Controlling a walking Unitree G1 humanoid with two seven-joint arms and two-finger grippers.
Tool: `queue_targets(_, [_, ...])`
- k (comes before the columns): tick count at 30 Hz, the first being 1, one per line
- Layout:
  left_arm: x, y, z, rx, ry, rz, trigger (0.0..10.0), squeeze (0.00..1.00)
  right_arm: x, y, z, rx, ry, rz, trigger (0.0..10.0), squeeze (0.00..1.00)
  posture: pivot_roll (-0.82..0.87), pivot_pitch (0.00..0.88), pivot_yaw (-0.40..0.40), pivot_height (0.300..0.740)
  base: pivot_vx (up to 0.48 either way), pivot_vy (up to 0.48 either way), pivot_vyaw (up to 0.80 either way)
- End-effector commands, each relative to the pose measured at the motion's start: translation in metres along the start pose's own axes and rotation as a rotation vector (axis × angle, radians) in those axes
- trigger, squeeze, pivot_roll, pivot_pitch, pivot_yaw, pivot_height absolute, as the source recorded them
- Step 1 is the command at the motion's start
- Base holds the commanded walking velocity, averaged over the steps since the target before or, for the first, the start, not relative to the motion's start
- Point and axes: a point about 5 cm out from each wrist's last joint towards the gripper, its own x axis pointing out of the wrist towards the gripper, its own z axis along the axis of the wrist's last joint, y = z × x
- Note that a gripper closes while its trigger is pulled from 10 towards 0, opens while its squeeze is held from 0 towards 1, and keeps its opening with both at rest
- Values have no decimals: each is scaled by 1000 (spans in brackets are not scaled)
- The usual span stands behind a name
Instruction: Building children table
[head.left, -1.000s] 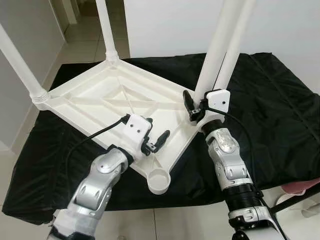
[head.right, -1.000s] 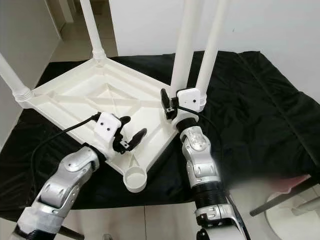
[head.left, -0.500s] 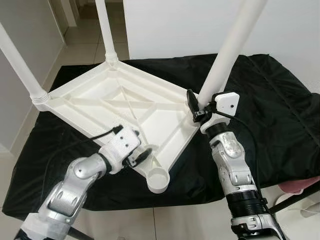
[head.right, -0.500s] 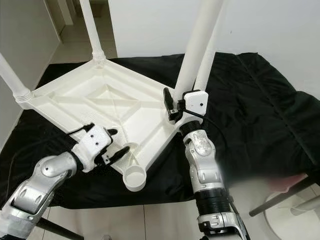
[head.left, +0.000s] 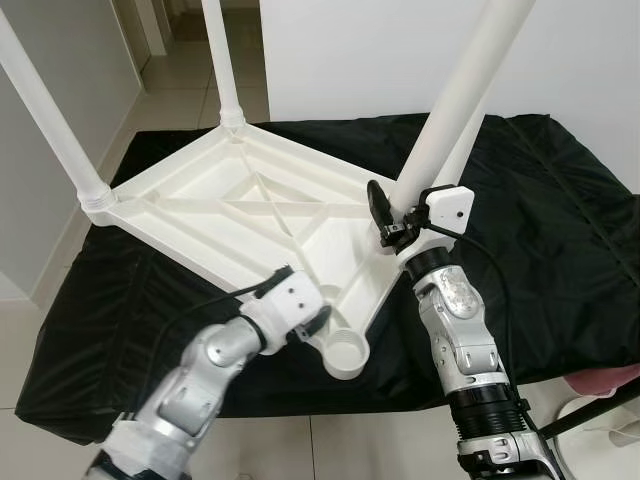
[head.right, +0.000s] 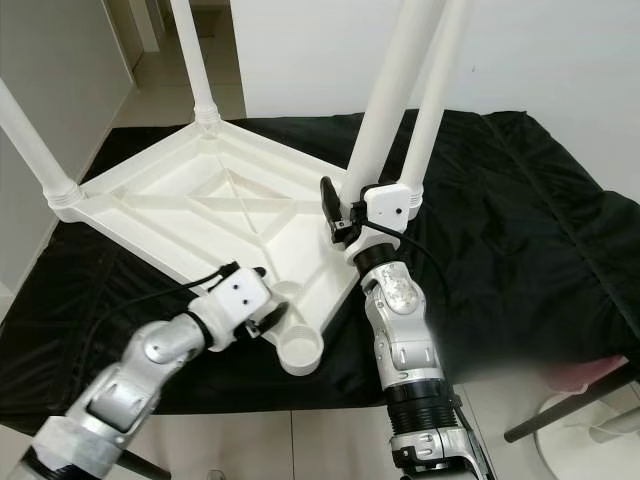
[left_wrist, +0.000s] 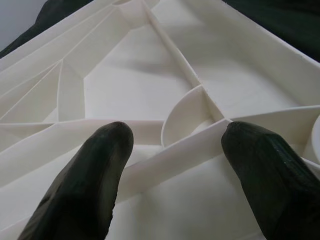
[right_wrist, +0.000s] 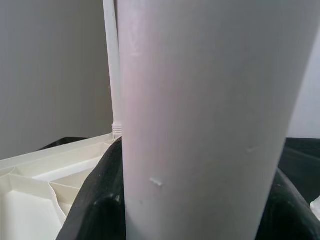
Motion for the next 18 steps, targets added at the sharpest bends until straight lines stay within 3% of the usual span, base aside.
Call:
queue_targets(1, [10, -11, 6, 8, -19, -12, 10000, 0, -2, 1, 2, 4, -12, -2, 10000, 0, 59, 30, 28, 740, 0, 0, 0])
queue_targets(4, [26, -28, 21, -27, -67, -16, 10000, 0, -4, 1, 1, 2, -6, -4, 10000, 0, 49, 29, 37, 740, 0, 0, 0])
queue_targets(9, [33, -33, 30, -39, -97, 0, 10000, 0, -7, 1, 0, 0, -3, -11, 10000, 0, 49, 30, 43, 740, 0, 0, 0])
queue_targets(14, [37, -25, 36, -16, -127, 20, 10000, 0, -12, -1, 0, -13, -3, -30, 10000, 0, 51, 34, 51, 740, 0, 0, 0])
queue_targets(18, [34, -10, 22, -32, -89, -71, 10000, 0, -18, -2, -2, -15, -3, -65, 10000, 0, 45, 42, 65, 740, 0, 0, 0])
